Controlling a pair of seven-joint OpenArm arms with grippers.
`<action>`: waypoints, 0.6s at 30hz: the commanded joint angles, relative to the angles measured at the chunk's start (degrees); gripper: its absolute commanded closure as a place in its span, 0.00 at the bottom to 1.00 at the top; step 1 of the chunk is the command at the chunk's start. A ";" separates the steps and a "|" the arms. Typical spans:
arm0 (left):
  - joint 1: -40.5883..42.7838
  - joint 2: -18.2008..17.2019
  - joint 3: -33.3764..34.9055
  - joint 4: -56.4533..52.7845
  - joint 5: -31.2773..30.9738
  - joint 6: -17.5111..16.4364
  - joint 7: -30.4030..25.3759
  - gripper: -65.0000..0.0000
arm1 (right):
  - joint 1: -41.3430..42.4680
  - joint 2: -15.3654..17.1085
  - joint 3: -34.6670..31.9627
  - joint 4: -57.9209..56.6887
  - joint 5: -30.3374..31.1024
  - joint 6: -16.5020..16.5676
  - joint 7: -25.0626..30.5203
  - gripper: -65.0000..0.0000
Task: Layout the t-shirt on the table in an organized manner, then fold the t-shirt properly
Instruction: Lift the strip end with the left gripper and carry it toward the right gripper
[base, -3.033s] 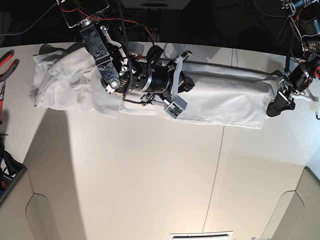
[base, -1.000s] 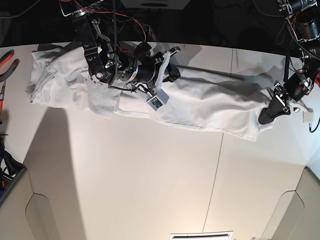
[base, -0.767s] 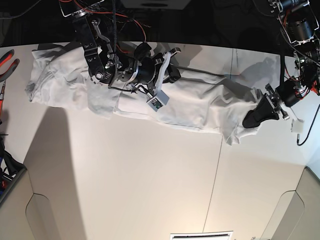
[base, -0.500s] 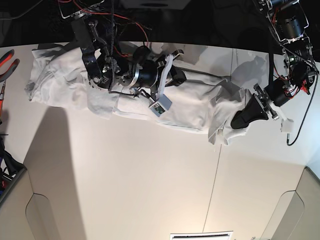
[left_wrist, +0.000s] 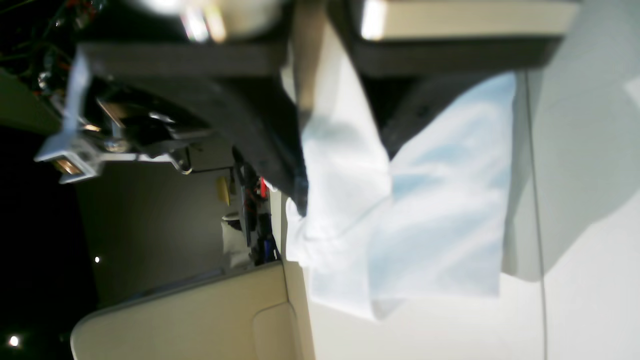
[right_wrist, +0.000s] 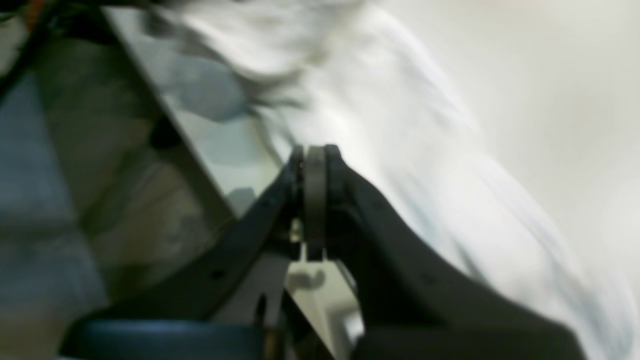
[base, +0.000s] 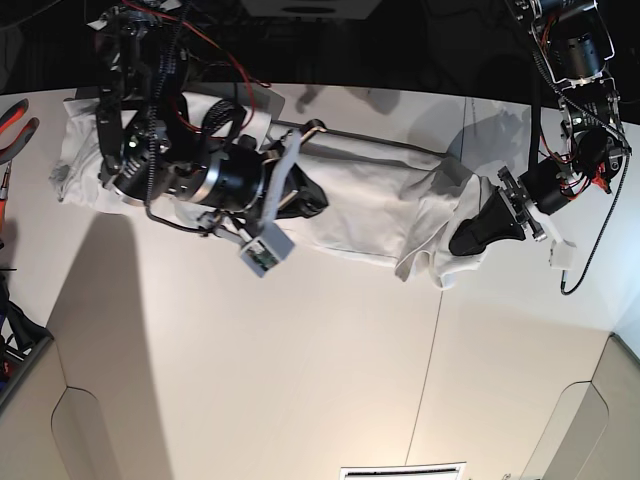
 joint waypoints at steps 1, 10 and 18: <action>-0.74 -0.61 -0.04 0.92 -1.80 -0.52 -0.59 1.00 | -0.35 0.52 1.70 1.53 1.25 0.17 0.74 1.00; -0.79 -0.59 -0.04 0.94 -1.80 -0.52 -0.85 1.00 | -8.50 1.97 14.88 1.07 5.64 0.24 2.10 1.00; -0.76 -0.59 -0.04 1.46 -1.80 -0.52 -0.81 1.00 | -11.45 1.99 15.13 -4.59 2.29 0.24 7.37 1.00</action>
